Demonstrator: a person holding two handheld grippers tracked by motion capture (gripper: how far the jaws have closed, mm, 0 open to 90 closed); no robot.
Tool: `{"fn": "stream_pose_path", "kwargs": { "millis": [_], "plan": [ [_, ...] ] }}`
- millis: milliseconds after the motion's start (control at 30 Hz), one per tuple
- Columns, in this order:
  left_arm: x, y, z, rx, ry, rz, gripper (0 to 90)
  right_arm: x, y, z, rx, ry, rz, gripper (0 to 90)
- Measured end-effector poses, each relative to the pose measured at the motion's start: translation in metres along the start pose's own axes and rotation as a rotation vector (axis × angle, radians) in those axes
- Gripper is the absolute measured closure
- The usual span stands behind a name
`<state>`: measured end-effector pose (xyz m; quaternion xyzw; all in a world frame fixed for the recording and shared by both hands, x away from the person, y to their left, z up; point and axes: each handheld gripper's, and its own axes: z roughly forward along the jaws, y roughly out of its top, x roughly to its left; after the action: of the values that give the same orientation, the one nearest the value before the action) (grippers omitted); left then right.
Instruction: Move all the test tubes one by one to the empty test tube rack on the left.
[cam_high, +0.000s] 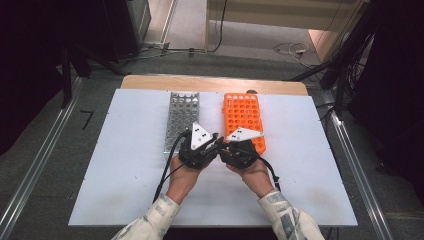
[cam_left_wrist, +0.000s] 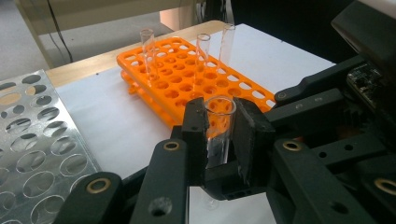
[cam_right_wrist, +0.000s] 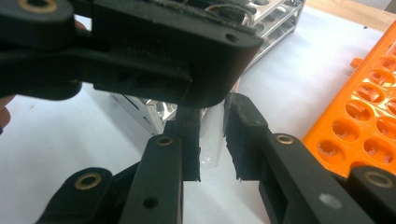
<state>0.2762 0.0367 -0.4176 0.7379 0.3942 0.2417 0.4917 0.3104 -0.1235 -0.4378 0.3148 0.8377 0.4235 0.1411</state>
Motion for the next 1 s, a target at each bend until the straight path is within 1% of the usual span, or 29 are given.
{"fn": "stream_pose_path", "kwargs": {
  "millis": [67,133,167,300,567,700,867,1000],
  "plan": [
    [0.0,0.001,0.0,-0.003,0.001,0.0,75.3,0.0,0.0,-0.001,-0.002,0.0,0.001,72.0],
    [0.0,0.002,-0.001,-0.006,0.005,0.0,75.4,0.0,0.0,-0.001,-0.007,0.003,-0.001,68.9],
    [0.0,0.002,-0.001,-0.012,0.006,-0.007,75.3,-0.001,0.0,-0.002,-0.007,0.006,-0.002,67.2],
    [0.003,0.004,0.0,-0.012,0.018,-0.017,75.4,-0.003,-0.001,-0.002,-0.002,0.006,-0.003,55.2],
    [0.011,0.009,0.0,-0.011,0.032,-0.057,75.4,-0.009,-0.004,-0.006,-0.008,0.004,0.003,42.9],
    [0.014,0.013,-0.001,-0.013,0.038,-0.066,75.4,-0.012,-0.007,-0.007,-0.002,-0.003,0.017,35.3],
    [0.021,0.018,-0.004,-0.028,0.048,-0.086,75.4,-0.015,-0.01,-0.01,-0.007,-0.024,0.023,33.8],
    [0.027,0.02,-0.005,-0.034,0.069,-0.103,75.4,-0.018,-0.011,-0.013,-0.013,-0.028,0.028,33.8]
  ]
}}
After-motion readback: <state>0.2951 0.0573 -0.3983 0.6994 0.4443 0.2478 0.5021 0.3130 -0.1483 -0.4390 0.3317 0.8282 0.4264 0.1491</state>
